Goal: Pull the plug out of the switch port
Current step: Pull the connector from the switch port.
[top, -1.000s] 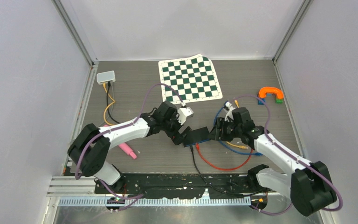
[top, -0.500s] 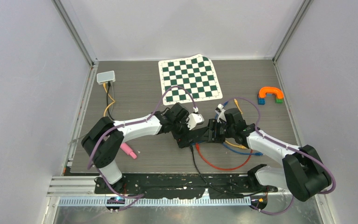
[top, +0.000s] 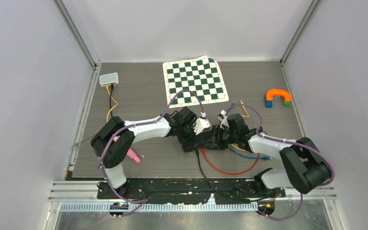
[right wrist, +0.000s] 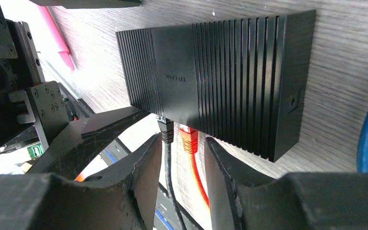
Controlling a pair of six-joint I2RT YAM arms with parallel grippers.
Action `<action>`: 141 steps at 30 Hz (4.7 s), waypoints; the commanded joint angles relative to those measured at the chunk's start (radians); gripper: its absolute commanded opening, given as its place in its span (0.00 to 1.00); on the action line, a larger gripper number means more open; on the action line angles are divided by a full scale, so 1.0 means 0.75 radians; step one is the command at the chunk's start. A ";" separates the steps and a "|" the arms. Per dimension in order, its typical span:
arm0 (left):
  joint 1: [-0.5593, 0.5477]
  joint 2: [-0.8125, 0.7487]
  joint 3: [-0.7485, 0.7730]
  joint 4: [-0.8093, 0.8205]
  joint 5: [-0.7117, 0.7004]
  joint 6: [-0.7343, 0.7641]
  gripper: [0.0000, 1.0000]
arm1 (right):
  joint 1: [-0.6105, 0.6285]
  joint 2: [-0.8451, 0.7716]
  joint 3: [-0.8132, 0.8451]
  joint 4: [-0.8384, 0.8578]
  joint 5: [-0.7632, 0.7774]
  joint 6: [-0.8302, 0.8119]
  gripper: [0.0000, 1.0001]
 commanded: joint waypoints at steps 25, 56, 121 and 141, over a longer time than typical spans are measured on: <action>-0.010 0.005 -0.021 -0.024 0.090 -0.025 0.74 | 0.011 0.245 -0.237 0.667 0.152 0.392 0.36; -0.017 -0.038 -0.059 0.007 0.106 -0.071 0.68 | 0.013 0.150 -0.246 0.582 0.221 0.357 0.20; -0.019 0.017 -0.153 0.106 0.116 -0.096 0.63 | 0.042 0.199 -0.196 0.409 0.220 0.214 0.06; -0.019 -0.007 -0.186 0.144 0.128 -0.135 0.62 | 0.045 0.236 -0.242 0.578 0.242 0.352 0.39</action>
